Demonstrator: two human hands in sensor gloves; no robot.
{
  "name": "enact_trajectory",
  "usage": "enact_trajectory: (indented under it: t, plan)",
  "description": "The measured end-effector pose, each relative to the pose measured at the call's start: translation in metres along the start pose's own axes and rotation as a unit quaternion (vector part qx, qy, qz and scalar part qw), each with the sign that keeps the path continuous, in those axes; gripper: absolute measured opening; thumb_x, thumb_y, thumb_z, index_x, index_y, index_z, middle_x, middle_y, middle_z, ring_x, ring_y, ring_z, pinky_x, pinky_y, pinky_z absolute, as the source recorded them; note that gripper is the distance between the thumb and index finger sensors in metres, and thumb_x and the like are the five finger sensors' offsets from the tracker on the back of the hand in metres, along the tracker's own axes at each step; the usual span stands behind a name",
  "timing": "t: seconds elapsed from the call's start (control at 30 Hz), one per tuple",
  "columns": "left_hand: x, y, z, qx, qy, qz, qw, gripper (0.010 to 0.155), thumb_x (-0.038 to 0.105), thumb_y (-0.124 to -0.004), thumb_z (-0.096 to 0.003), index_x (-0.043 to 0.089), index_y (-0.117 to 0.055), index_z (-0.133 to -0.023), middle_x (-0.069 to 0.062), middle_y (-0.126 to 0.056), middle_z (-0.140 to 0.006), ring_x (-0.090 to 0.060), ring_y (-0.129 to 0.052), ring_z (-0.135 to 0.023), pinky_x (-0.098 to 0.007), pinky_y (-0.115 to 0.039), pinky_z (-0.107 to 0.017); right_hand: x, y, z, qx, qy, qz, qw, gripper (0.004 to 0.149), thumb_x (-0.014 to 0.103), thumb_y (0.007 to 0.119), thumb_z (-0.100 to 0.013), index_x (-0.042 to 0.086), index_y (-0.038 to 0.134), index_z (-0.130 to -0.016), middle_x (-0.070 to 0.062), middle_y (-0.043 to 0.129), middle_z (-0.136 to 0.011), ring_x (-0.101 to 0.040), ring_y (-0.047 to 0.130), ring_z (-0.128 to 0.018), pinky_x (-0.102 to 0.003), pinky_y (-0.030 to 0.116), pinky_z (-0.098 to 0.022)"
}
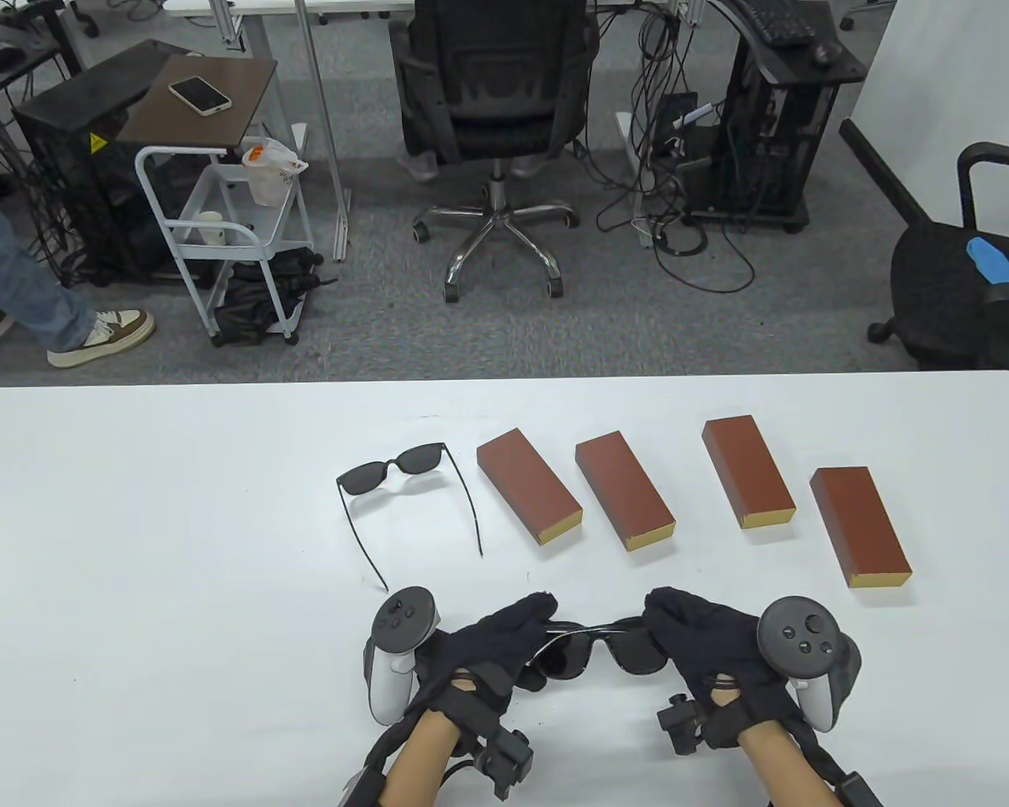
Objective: Slide to open storage boxes and store sunglasses
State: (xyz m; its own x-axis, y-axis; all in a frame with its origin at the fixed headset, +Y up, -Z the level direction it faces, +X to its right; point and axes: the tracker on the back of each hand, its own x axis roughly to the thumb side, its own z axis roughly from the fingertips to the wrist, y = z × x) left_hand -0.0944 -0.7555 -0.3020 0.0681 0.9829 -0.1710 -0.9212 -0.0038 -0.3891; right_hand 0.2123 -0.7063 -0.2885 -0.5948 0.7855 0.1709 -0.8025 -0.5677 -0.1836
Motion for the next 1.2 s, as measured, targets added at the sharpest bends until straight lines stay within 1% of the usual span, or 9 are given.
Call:
enact_trajectory:
  t: [0.07,0.13,0.27,0.37,0.6,0.77,0.9,1.0,1.2]
  plan:
    - [-0.001,0.0,0.0,0.002,-0.001,0.001,1.0,0.055,0.029,-0.075,-0.0492,0.015,-0.07,-0.103,-0.013,-0.091,-0.091,-0.028,-0.101,-0.068,-0.051,-0.085,-0.05,0.008,0.003,0.003,-0.006,-0.041,0.052,0.998,0.05,0.046,0.088,-0.032,0.023,0.084,-0.076,-0.012,0.095,-0.069,-0.038,0.094,-0.06,-0.052,0.08,-0.046]
    - [-0.002,0.001,-0.001,0.0,-0.002,-0.012,1.0,0.055,0.029,-0.076,-0.049,0.016,-0.071,-0.102,-0.014,-0.091,-0.091,-0.029,-0.101,-0.068,-0.052,-0.085,-0.05,0.017,0.008,0.006,0.004,-0.096,0.094,0.991,0.051,0.046,0.088,-0.032,0.023,0.083,-0.077,-0.015,0.08,-0.085,-0.042,0.08,-0.074,-0.054,0.071,-0.055]
    - [-0.005,0.0,-0.003,0.001,0.0,-0.025,1.0,0.055,0.029,-0.076,-0.0487,0.016,-0.071,-0.102,-0.013,-0.091,-0.091,-0.029,-0.101,-0.068,-0.052,-0.084,-0.05,0.039,0.021,0.015,0.026,-0.205,0.186,0.961,0.046,0.043,0.089,-0.031,0.027,0.086,-0.074,-0.012,0.08,-0.086,-0.039,0.08,-0.076,-0.053,0.071,-0.057]
    - [-0.006,0.0,-0.004,-0.008,0.002,-0.02,1.0,0.055,0.028,-0.076,-0.0487,0.016,-0.071,-0.102,-0.013,-0.091,-0.091,-0.029,-0.101,-0.068,-0.053,-0.084,-0.05,0.048,0.03,0.021,0.023,-0.236,0.24,0.941,0.044,0.04,0.089,-0.031,0.026,0.087,-0.072,-0.011,0.082,-0.083,-0.037,0.083,-0.073,-0.052,0.072,-0.056]
    - [-0.008,0.0,-0.006,-0.02,0.002,-0.046,0.999,0.055,0.028,-0.076,-0.0484,0.016,-0.073,-0.101,-0.014,-0.092,-0.09,-0.029,-0.101,-0.068,-0.053,-0.084,-0.049,0.049,0.04,0.023,0.039,-0.224,0.272,0.935,0.039,0.036,0.09,-0.031,0.024,0.09,-0.068,-0.01,0.089,-0.074,-0.034,0.09,-0.065,-0.05,0.077,-0.05]
    - [-0.013,-0.001,-0.008,-0.034,0.016,-0.086,0.996,0.054,0.028,-0.077,-0.0484,0.017,-0.073,-0.101,-0.013,-0.092,-0.09,-0.029,-0.101,-0.068,-0.054,-0.083,-0.05,0.042,0.051,0.02,0.12,-0.179,0.285,0.934,0.039,0.033,0.087,-0.031,0.022,0.089,-0.069,-0.011,0.091,-0.07,-0.034,0.091,-0.06,-0.051,0.077,-0.048]
    - [-0.009,0.0,-0.008,-0.02,0.017,-0.141,0.99,0.053,0.03,-0.076,-0.0491,0.019,-0.075,-0.101,-0.012,-0.093,-0.088,-0.031,-0.099,-0.065,-0.052,-0.081,-0.045,0.043,0.058,0.022,0.138,-0.191,0.306,0.922,0.039,0.032,0.085,-0.032,0.022,0.089,-0.07,-0.011,0.092,-0.068,-0.033,0.092,-0.057,-0.051,0.078,-0.047]
    - [-0.003,0.005,-0.004,0.03,0.004,-0.201,0.979,0.052,0.033,-0.075,-0.0493,0.022,-0.077,-0.1,-0.011,-0.093,-0.087,-0.032,-0.098,-0.065,-0.052,-0.08,-0.044,0.043,0.064,0.025,0.152,-0.199,0.323,0.913,0.039,0.032,0.086,-0.032,0.021,0.089,-0.069,-0.012,0.093,-0.067,-0.033,0.092,-0.057,-0.051,0.078,-0.046]
    - [0.015,0.012,0.007,0.126,-0.034,-0.307,0.943,0.058,0.044,-0.075,-0.0485,0.025,-0.071,-0.103,-0.01,-0.083,-0.098,-0.036,-0.089,-0.08,-0.057,-0.074,-0.055,0.038,0.078,0.029,0.221,-0.193,0.351,0.889,0.039,0.033,0.086,-0.032,0.022,0.09,-0.069,-0.01,0.093,-0.067,-0.032,0.093,-0.057,-0.05,0.079,-0.046]
